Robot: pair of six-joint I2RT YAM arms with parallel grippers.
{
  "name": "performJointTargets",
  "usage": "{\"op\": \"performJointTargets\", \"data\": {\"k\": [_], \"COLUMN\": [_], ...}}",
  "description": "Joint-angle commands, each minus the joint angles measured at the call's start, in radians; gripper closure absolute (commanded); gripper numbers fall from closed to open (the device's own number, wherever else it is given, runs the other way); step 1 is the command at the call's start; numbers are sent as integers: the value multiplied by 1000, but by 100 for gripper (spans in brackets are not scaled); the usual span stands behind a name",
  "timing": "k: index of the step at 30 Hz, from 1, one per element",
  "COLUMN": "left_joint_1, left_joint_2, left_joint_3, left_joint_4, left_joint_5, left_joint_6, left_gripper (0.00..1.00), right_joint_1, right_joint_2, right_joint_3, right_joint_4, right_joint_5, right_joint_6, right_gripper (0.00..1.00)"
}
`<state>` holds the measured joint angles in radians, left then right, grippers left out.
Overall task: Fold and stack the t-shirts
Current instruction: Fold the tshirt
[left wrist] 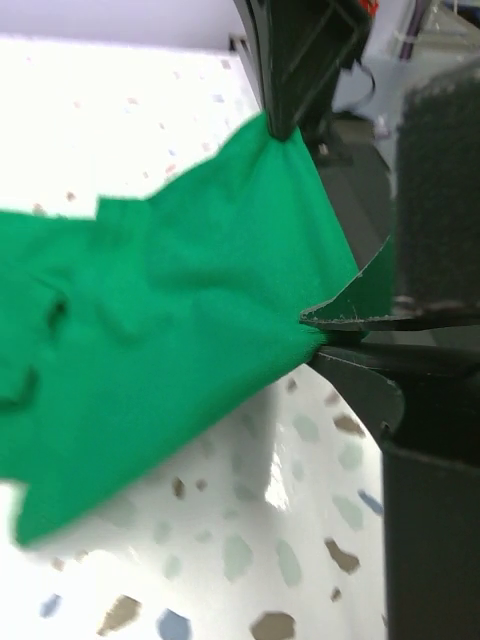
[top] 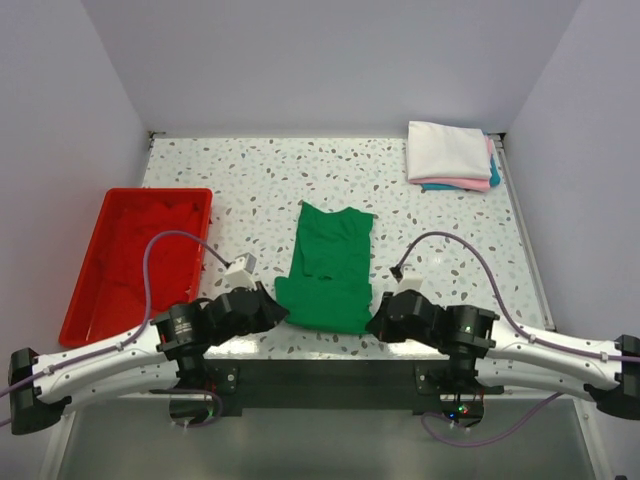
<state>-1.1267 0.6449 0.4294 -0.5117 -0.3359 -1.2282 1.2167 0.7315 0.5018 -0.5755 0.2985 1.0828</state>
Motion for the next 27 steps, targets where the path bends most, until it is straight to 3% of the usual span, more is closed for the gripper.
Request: {"op": "performJointTargets", "data": {"k": [1, 7, 11, 19, 22, 27], "left_joint_1": [-1, 10, 146, 307, 424, 582], "left_joint_2": [21, 127, 225, 398, 482, 695], "left_joint_3": [146, 298, 341, 388, 427, 515], "left_joint_4": [-85, -73, 28, 258, 326, 441], "left_joint_5": [-115, -192, -67, 96, 167, 328], "left_joint_6": [67, 145, 237, 349, 374, 398], "left_gripper": [100, 100, 100, 100, 100, 100], "right_joint_1": [1, -2, -66, -399, -520, -706], "right_joint_2": [-4, 34, 101, 279, 383, 632], "right_joint_3": [133, 288, 388, 440, 490, 688], "right_joint_4": [-207, -299, -294, -90, -12, 69], "right_joint_5": [129, 269, 274, -1, -91, -235], "right_joint_6": [-26, -83, -180, -389, -442, -512], "right_gripper": [100, 100, 100, 100, 100, 100]}}
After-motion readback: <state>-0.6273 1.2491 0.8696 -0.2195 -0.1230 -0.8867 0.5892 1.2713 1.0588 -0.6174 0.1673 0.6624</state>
